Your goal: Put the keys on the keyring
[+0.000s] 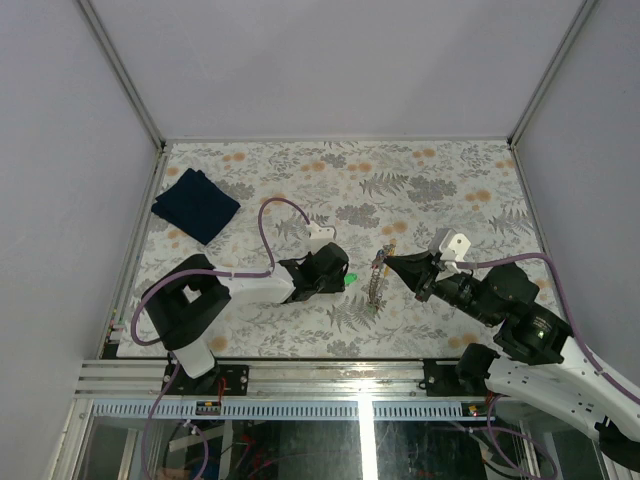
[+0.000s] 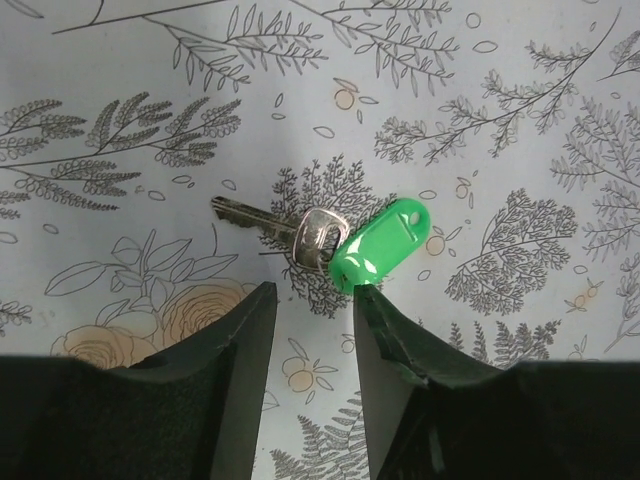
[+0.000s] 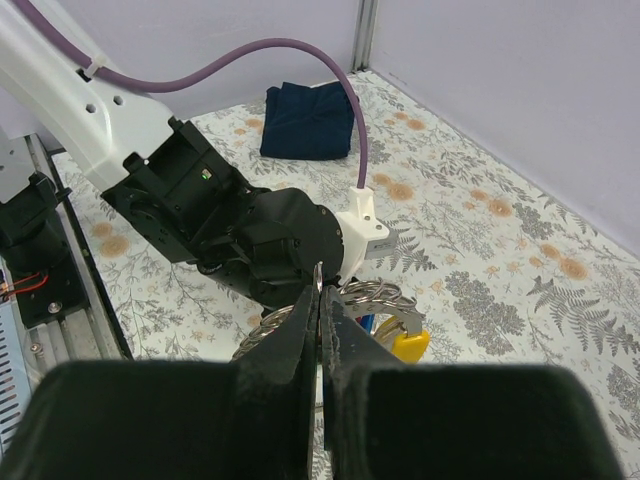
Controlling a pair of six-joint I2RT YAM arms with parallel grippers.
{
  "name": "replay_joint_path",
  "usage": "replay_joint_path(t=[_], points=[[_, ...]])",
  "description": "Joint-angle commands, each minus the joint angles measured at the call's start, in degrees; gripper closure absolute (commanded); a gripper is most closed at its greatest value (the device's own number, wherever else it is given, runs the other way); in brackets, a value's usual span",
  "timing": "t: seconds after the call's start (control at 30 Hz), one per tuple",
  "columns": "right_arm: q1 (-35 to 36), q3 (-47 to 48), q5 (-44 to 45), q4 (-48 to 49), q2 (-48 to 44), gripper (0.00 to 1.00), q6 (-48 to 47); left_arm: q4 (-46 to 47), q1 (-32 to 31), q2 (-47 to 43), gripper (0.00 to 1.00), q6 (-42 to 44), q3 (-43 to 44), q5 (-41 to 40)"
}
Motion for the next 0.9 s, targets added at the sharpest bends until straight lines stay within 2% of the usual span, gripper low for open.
replay_joint_path(t=[0.0,0.27,0.57,0.87], points=[[0.3,0.7,1.9,5.1,-0.7,1.00,0.2,3.8,-0.4,1.7,0.63,-1.1,1.6,-1.7],[0.3,0.6,2.2,4.8,-1.0,1.00,0.1,4.1,-0.7,3.7,0.69,-1.0,2.6,-1.5],[0.3,0.6,2.2,4.8,-1.2,1.00,0.0,3.3,-0.7,4.3,0.79,-0.4,2.7,-2.7],[0.3,0.5,2.2,4.7,-1.4,1.00,0.0,1.6,-0.7,3.9,0.97,2.1,3.0,-4.5]])
